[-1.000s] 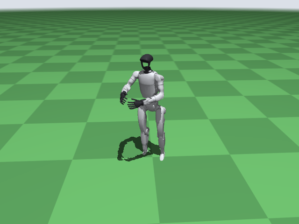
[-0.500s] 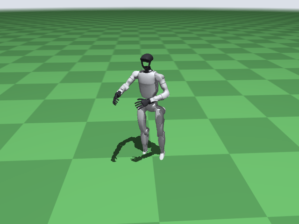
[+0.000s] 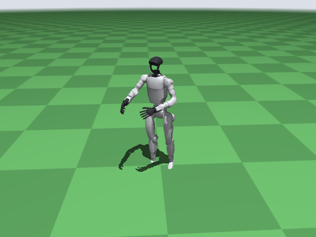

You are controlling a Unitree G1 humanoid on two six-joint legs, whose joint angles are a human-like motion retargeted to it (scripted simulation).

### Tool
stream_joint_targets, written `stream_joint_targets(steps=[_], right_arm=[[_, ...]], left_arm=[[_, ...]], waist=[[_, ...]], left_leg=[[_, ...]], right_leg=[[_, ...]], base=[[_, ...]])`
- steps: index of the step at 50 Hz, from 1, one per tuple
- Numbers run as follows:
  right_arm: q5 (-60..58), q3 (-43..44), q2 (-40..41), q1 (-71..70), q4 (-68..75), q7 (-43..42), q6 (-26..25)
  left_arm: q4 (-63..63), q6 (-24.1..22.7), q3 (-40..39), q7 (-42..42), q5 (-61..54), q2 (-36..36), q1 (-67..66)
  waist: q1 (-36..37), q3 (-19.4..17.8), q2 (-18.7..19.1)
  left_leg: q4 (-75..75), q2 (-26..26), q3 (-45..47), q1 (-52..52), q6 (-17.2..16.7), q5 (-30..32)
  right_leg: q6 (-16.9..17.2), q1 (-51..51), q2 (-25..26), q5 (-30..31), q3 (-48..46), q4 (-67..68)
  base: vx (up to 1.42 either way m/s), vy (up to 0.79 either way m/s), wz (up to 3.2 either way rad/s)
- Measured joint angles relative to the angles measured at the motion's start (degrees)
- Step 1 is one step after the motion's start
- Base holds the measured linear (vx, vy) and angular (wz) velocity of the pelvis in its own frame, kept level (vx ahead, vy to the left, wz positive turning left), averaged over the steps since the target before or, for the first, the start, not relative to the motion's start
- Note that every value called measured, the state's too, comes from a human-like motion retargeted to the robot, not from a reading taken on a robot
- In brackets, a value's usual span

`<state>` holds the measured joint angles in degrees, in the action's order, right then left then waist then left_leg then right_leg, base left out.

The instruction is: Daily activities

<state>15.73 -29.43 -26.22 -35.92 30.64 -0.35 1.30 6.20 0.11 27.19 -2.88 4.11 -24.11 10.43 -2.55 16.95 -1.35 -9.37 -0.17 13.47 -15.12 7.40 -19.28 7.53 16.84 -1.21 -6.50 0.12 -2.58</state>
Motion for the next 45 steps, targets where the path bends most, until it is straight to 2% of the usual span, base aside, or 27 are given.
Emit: stream_joint_targets(steps=[10, 16, 30, 38, 45], right_arm=[[-3.6, -1.8, 3.8, 19.1, -10.6, -5.1, 2.1], [-5.7, -1.7, 3.9, 24.7, -17.4, -10.7, 3.6], [-4.3, 2.1, 3.0, 19.7, -37.9, -21.0, 5.5], [0.7, 0.1, 4.0, 15.6, -48.9, -22.5, 5.5], [3.6, -1.2, 4.3, 16.4, -50.9, -22.7, 4.7]], left_arm=[[7.9, -0.8, 2.5, -6.7, -0.3, 4.0, 3.4], [7.7, -2.1, 2.1, -11.9, -0.4, 5.6, 3.8], [-4.3, -3.9, -4.0, -24.3, -5.5, 10.0, 6.3], [-12.7, -4.2, -3.4, -28.5, -9.0, 12.4, 9.3], [-15.3, -4.2, -2.4, -30.5, -12.5, 12.8, 9.2]], waist=[[-0.8, -2.4, 0.3], [-1.4, -3.4, 0.9], [-2.1, -4.0, 3.0], [-2.9, -3.9, 4.6], [-3.9, -3.9, 5.5]], left_leg=[[-4.4, 0.8, 0.5, 0.8, 0.7, -3.1], [-7.3, 1.7, 1.3, 0.9, 0.6, -4.9], [-15.6, 4.6, 2.9, -1.6, 0.2, -9.0], [-19.4, 6.5, 2.9, -3.0, -0.3, -11.4], [-20.3, 7.1, 2.8, -3.2, -0.5, -12.2]], right_leg=[[0.4, -2.0, 0.7, -0.1, 0.7, 0.0], [0.5, -2.8, 1.4, 0.0, 1.4, 0.0], [0.3, -2.7, 3.7, 1.3, 4.6, 0.0], [0.2, -2.1, 5.4, 1.5, 5.9, 1.0], [0.1, -1.8, 6.0, 0.9, 5.9, 1.9]], base=[[0.00, 0.01, -0.24], [-0.01, -0.01, -0.28], [-0.02, -0.01, -0.28], [-0.01, 0.00, -0.11], [0.00, 0.00, 0.00]])
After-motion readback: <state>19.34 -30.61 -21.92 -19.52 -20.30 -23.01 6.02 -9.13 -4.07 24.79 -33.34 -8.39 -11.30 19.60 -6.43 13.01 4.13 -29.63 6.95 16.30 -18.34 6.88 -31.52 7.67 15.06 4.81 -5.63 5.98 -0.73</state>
